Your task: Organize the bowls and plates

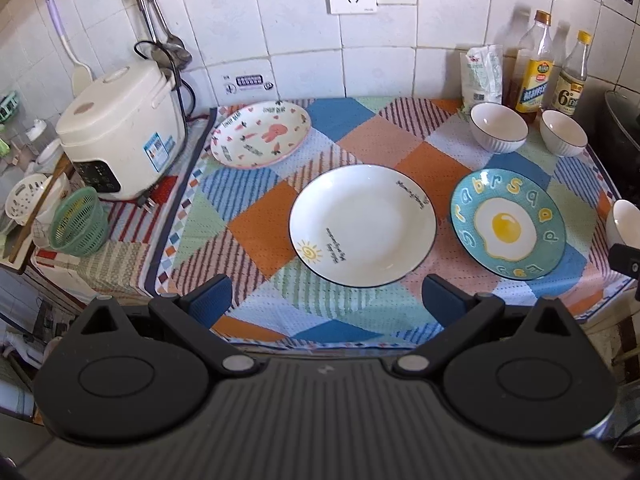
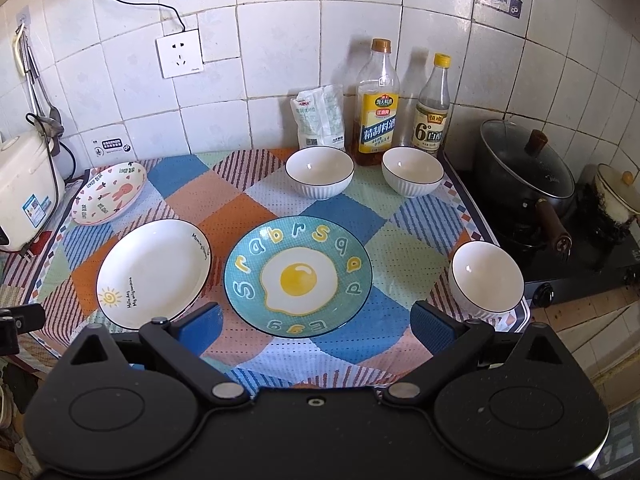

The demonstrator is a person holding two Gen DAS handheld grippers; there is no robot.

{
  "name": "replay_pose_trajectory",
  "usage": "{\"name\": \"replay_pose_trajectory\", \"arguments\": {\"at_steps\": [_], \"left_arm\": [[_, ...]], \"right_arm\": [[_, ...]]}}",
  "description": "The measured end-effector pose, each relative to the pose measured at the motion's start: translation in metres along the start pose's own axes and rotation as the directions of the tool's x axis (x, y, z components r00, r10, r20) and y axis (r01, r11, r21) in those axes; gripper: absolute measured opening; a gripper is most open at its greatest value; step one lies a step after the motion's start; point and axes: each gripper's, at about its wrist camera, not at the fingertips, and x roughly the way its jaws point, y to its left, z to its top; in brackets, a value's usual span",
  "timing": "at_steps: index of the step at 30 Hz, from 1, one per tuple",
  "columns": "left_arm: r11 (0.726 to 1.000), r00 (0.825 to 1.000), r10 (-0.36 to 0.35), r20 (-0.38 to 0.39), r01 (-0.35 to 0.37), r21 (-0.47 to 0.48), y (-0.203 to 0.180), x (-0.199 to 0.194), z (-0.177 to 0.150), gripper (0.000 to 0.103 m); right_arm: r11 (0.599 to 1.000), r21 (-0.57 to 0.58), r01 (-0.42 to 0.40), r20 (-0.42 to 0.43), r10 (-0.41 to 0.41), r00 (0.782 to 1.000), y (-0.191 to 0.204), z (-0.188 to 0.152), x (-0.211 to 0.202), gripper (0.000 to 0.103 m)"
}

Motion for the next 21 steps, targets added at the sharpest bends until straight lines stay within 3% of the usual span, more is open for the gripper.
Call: {"name": "replay_pose_trajectory", "arguments": {"at_steps": [6,11,21], "left_arm": [[0.999,1.000,-0.016,0.001,0.016,-0.030,0.006,0.004,-0.005,0.103],[1.000,1.000,0.015,0.026,-0.015,0.005,0.002,0.003,-0.012,0.103],[1.000,0.999,-0.008,0.041,0.008,0.006,0.001,0.001,-0.019,0.103]], "right_arm": [[1.000,-0.001,0.000,0.021,0.000,1.000,0.001,-0.002,0.000,0.102],[1.000,-0.013,0.005,0.064,-0.005,0.998,0.001,-0.008,-0.005,0.102],[1.000,-0.003,0.009,0.065,-0.009,0.998,-0.002,-0.013,-0.005,0.102]]}}
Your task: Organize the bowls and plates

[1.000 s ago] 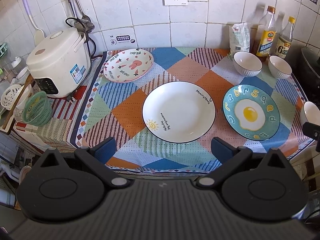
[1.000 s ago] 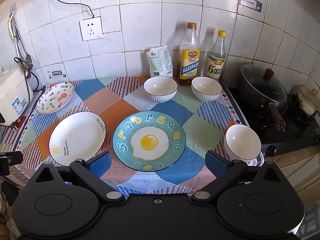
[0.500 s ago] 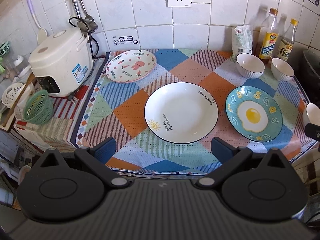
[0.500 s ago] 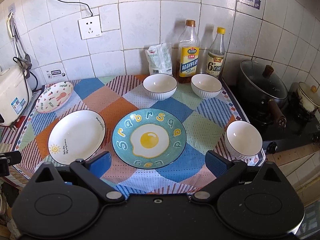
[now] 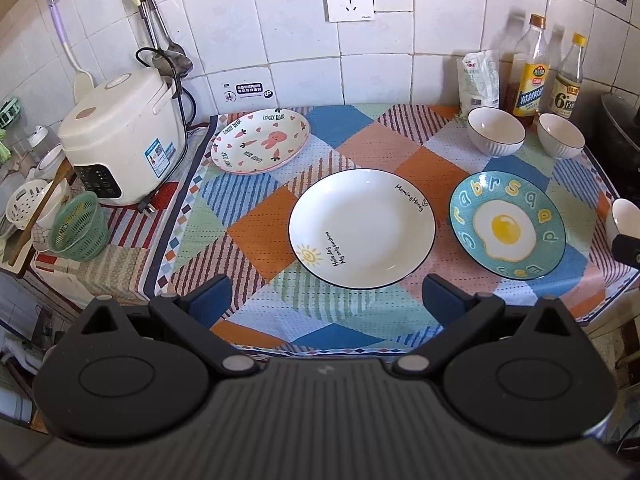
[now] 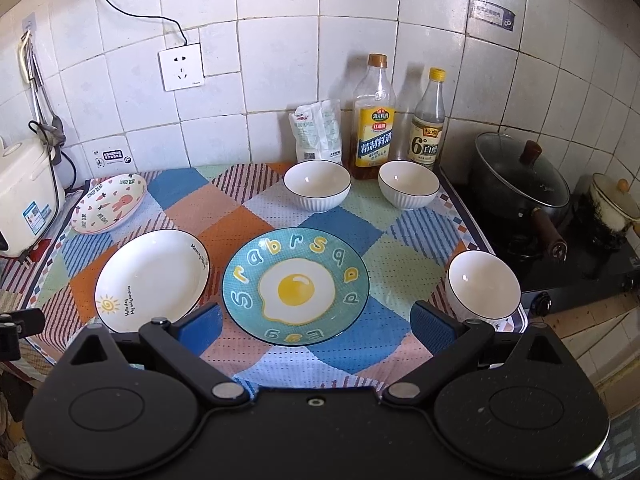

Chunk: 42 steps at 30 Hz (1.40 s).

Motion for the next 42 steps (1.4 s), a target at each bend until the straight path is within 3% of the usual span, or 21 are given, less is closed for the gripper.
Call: {"name": "replay_pose_trajectory", "arguments": {"at_steps": [12,15,18,21,25,28,32,36,39,42], "left_arm": [[1.000,1.000,-0.003,-0.005,0.003,-0.010,0.010,0.009,0.000,0.102],[0.998,0.998,0.056,0.031,-0.056,0.007,0.017,0.012,0.004,0.101],[0.999,0.998,0.051,0.029,-0.051,0.006,0.028,0.021,0.011,0.100],[0.999,0.999,0.039,0.015,-0.039,-0.010,0.040,0.036,0.017,0.100],[0.999,1.000,-0.005,-0.024,0.004,-0.047,0.054,0.069,0.024,0.100],[0.995,0.999,0.008,-0.041,-0.012,-0.096,0.063,0.099,0.024,0.093],[0.993,0.994,0.043,-0.097,-0.053,-0.101,0.068,0.146,0.026,0.092],[0.992,0.990,0.064,-0.122,-0.077,-0.103,0.070,0.188,0.025,0.092],[0.991,0.987,0.045,-0.154,-0.063,-0.115,0.071,0.215,0.025,0.092],[0.994,0.978,0.002,-0.210,-0.025,-0.109,0.072,0.235,0.023,0.091]], "right_arm": [[1.000,-0.013,-0.003,-0.025,0.003,1.000,0.008,0.000,0.010,0.102],[0.995,-0.018,-0.097,0.045,0.098,0.994,0.009,0.001,0.004,0.102],[0.979,-0.085,-0.183,0.131,0.193,0.972,0.017,0.006,-0.004,0.102],[0.959,-0.196,-0.207,0.212,0.247,0.946,0.032,0.013,-0.002,0.103],[0.902,-0.317,-0.292,0.270,0.381,0.884,0.048,0.014,0.018,0.103],[0.890,-0.287,-0.355,0.188,0.415,0.890,0.061,0.013,0.056,0.103],[0.888,-0.123,-0.444,0.045,0.452,0.891,0.071,-0.006,0.112,0.102],[0.864,0.053,-0.501,-0.069,0.504,0.861,0.077,-0.027,0.157,0.092],[0.853,0.171,-0.493,-0.133,0.516,0.846,0.080,-0.035,0.186,0.087],[0.854,0.157,-0.496,-0.158,0.518,0.841,0.088,-0.038,0.202,0.082]]}}
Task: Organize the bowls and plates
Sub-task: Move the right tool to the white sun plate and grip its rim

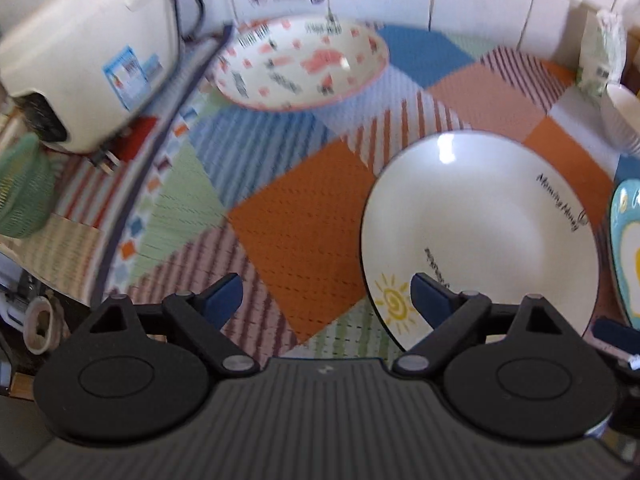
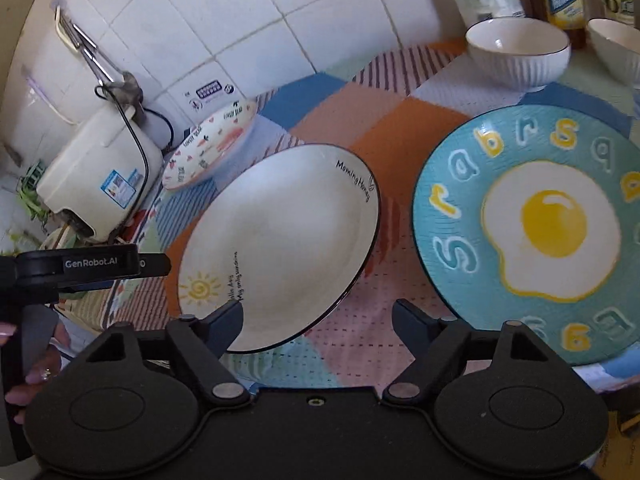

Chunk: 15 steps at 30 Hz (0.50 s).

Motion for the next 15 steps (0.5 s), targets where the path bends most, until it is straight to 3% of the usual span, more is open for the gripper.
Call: {"name": "replay_pose_trajectory", "arguments": {"at_steps": [1,4,5,6,8,10,12,14,15], "left_arm": [[0.999,0.999,-0.032,-0.018,0.032,0.021,0.000,0.005,0.000,0.089],[0.993,0.993,-0.105,-0.046,0.107,0.040,0.000,0.015,0.000,0.069],[0.994,0.994,-0.102,-0.039,0.103,0.024,0.001,0.017,0.000,0.066],[0.995,0.995,-0.099,-0.029,0.099,0.008,0.002,0.019,-0.001,0.065],[0.993,0.993,-0.111,-0.037,0.110,-0.031,0.006,0.025,-0.001,0.060],[0.983,0.985,-0.168,-0.048,0.163,-0.090,0.014,0.029,0.000,0.055],[0.968,0.974,-0.223,-0.049,0.215,-0.131,0.019,0.032,-0.001,0.043],[0.958,0.962,-0.269,-0.040,0.263,-0.111,0.018,0.033,-0.001,0.029],[0.952,0.955,-0.294,-0.049,0.288,-0.098,0.015,0.034,-0.002,0.027]], "right_arm": [[1.000,0.002,-0.004,-0.006,0.004,1.000,-0.001,0.001,0.005,0.079],[0.999,0.033,-0.008,-0.028,0.009,1.000,-0.003,0.005,0.016,0.054],[0.999,0.032,0.021,-0.023,-0.021,1.000,-0.002,0.007,0.020,0.036],[0.997,0.027,0.072,-0.018,-0.072,0.997,0.001,0.007,0.020,0.027],[0.994,0.037,0.100,-0.031,-0.099,0.995,0.003,0.011,0.020,0.024],[0.994,0.048,0.097,-0.028,-0.095,0.995,0.000,0.010,0.019,0.023],[0.995,0.042,0.089,-0.024,-0.088,0.996,-0.003,0.011,0.021,0.023],[0.994,0.059,0.088,-0.028,-0.087,0.996,-0.005,0.013,0.023,0.023],[0.994,0.062,0.090,-0.031,-0.089,0.996,-0.006,0.014,0.024,0.023]]}}
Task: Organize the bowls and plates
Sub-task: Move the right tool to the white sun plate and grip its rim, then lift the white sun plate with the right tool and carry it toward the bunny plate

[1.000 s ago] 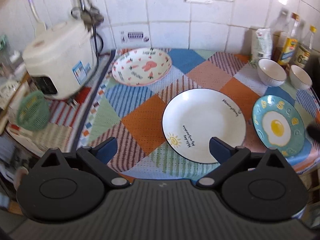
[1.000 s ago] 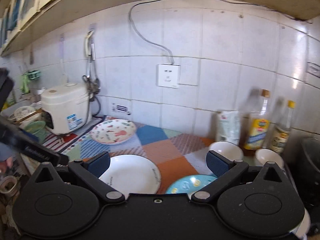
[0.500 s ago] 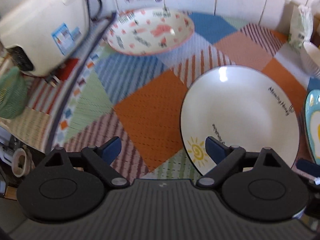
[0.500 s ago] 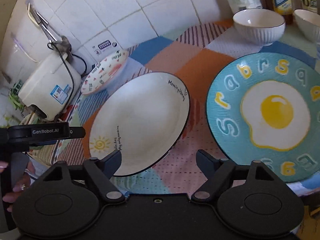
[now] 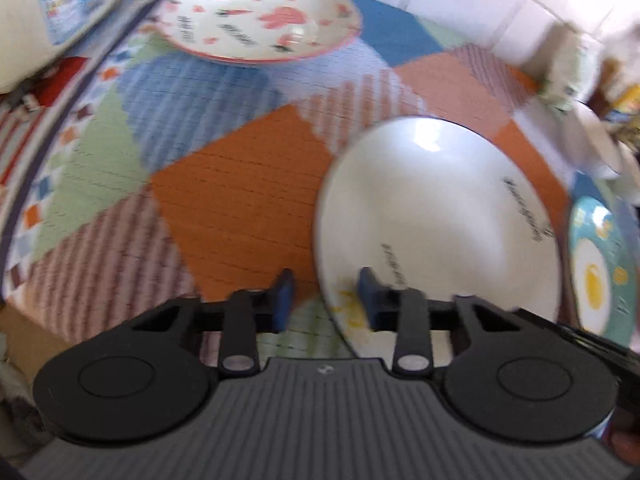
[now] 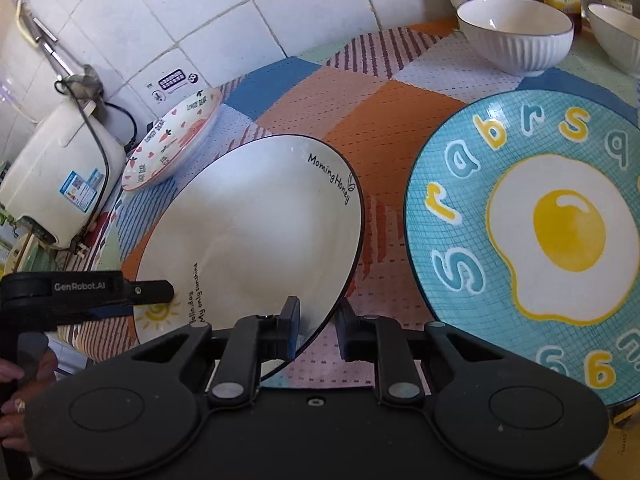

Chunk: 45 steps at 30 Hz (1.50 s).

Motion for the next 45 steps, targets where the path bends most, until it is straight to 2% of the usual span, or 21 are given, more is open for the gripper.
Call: {"name": "replay_pose_trajectory", "arguments": {"at_steps": [1,4,10,13,16,19,22,24,27,32,35,39,45], "left_arm": [[1.000,1.000,-0.008,-0.001,0.008,0.022,-0.004,0.001,-0.001,0.027],[0.998,0.999,0.026,0.032,-0.028,0.064,-0.014,0.001,-0.007,0.030],[0.999,1.000,0.015,-0.013,-0.016,-0.042,-0.007,-0.003,0.002,0.026],[0.997,1.000,0.018,-0.022,-0.019,-0.068,-0.002,-0.005,0.005,0.025],[0.999,1.000,0.023,-0.020,-0.024,-0.022,-0.007,-0.005,0.008,0.025],[0.999,0.999,0.051,0.019,-0.052,0.017,-0.018,-0.010,0.012,0.026],[0.997,0.996,0.068,0.053,-0.070,0.028,-0.031,-0.012,0.023,0.026],[0.994,0.993,0.076,0.085,-0.082,0.072,-0.042,-0.013,0.032,0.026],[0.985,0.989,0.061,0.136,-0.082,0.151,-0.057,-0.010,0.051,0.026],[0.979,0.984,0.039,0.176,-0.073,0.192,-0.073,0.004,0.080,0.026],[0.974,0.986,0.038,0.162,-0.073,0.213,-0.079,0.009,0.094,0.025],[0.976,0.994,0.030,0.103,-0.051,0.213,-0.087,0.015,0.112,0.026],[0.963,0.997,0.050,0.062,-0.065,0.262,-0.100,0.038,0.131,0.027]], "right_arm": [[1.000,-0.004,0.002,-0.007,-0.002,1.000,0.001,0.001,0.000,0.024],[1.000,-0.028,0.004,-0.021,-0.005,1.000,0.002,0.002,0.002,0.025],[0.997,-0.072,-0.025,-0.071,0.020,0.997,0.002,0.012,0.000,0.024],[0.983,-0.176,-0.043,-0.066,0.032,0.997,0.013,0.016,-0.006,0.024],[0.977,-0.210,-0.046,-0.085,0.029,0.996,0.013,0.025,-0.001,0.024],[0.976,-0.212,-0.060,-0.084,0.043,0.996,0.010,0.037,0.001,0.024],[0.973,-0.219,-0.071,-0.054,0.060,0.997,0.004,0.052,0.003,0.024],[0.973,-0.217,-0.074,-0.018,0.072,0.997,-0.002,0.064,0.004,0.024],[0.978,-0.187,-0.089,0.026,0.095,0.995,-0.014,0.087,0.008,0.024],[0.979,-0.187,-0.084,0.081,0.100,0.992,-0.031,0.120,0.017,0.025],[0.976,-0.198,-0.094,0.081,0.112,0.990,-0.039,0.136,0.023,0.026],[0.968,-0.230,-0.100,0.090,0.124,0.988,-0.045,0.149,0.027,0.026],[0.978,-0.197,-0.062,0.137,0.090,0.987,-0.053,0.150,0.035,0.027]]}}
